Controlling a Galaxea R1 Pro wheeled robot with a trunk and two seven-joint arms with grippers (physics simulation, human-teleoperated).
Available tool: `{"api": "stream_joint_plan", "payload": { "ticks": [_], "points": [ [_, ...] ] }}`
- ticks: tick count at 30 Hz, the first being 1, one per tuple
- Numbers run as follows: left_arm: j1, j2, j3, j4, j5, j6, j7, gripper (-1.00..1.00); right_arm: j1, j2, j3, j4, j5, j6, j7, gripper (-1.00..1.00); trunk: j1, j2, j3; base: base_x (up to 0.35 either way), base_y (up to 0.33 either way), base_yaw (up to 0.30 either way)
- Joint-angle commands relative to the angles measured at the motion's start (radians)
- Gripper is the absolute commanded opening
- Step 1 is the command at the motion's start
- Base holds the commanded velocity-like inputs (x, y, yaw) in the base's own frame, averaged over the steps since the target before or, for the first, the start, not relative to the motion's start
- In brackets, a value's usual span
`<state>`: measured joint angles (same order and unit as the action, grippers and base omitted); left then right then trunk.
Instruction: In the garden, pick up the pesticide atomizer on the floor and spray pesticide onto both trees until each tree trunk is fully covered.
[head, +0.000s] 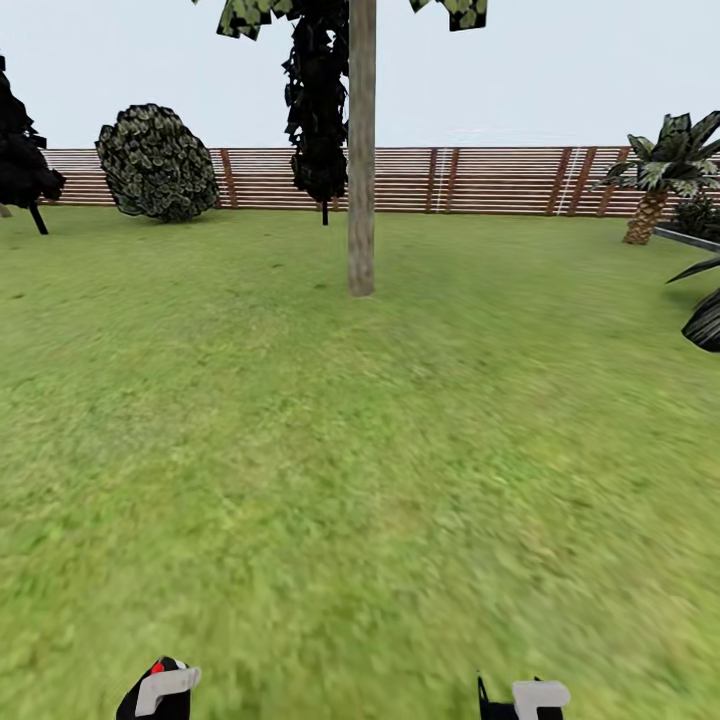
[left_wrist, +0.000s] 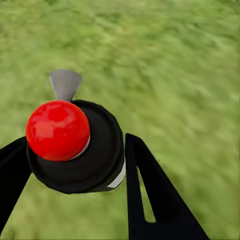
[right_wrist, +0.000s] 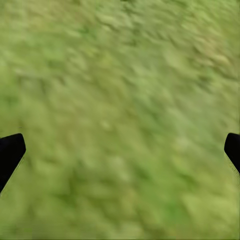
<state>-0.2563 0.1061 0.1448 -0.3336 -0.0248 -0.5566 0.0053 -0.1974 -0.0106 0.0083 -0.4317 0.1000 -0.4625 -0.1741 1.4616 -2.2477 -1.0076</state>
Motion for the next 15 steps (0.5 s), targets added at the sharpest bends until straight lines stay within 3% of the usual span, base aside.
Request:
{"api": "stream_joint_plan", "payload": {
  "ticks": [1, 15],
  "points": [
    [0.000, 0.000, 0.002, 0.001, -0.003, -0.003, 0.001, -1.00, -0.001, 0.000, 0.001, 0.001, 0.010, -0.001, -0.008, 1.00, 0.000, 0.000, -0.001, 0.339, 0.000, 0.000],
    [0.000, 0.000, 0.003, 0.001, -0.003, -0.003, 0.001, -1.00, -0.001, -0.001, 0.001, 0.002, 0.010, -0.002, -0.008, 1.00, 0.000, 0.000, -0.001, 0.339, 0.000, 0.000]
  ]
}}
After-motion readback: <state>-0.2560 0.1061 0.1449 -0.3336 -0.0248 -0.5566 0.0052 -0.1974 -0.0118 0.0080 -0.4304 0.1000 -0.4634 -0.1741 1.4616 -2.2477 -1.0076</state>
